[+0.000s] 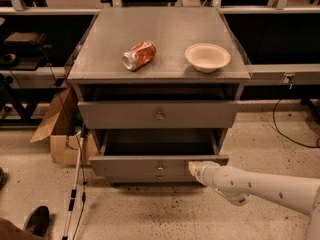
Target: Close middle drawer
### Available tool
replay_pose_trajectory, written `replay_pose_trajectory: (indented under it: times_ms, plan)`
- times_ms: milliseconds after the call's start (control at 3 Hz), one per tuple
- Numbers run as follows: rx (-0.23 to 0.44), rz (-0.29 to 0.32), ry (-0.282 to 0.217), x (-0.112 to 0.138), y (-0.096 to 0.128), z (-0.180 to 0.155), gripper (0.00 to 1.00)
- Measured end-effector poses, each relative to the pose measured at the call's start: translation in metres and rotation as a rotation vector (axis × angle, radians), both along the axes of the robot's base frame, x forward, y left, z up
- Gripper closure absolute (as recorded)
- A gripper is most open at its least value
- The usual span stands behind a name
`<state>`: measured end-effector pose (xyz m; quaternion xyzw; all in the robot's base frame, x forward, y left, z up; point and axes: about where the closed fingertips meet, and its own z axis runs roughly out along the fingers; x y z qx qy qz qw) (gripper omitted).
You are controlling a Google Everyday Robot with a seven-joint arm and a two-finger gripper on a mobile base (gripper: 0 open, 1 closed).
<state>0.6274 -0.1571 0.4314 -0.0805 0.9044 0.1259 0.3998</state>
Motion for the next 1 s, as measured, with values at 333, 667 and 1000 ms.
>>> replay_pose_trajectory:
  times_ms: [333,667,1000]
  plan:
    - [-0.011,-0.001,-0.001,0.0018,0.0003,0.0000,1.00]
    - [-0.023,-0.002,-0.003,0.0041,0.0006,0.0001,1.00]
    - [-0.023,-0.002,-0.003,0.0041,0.0006,0.0001,1.00]
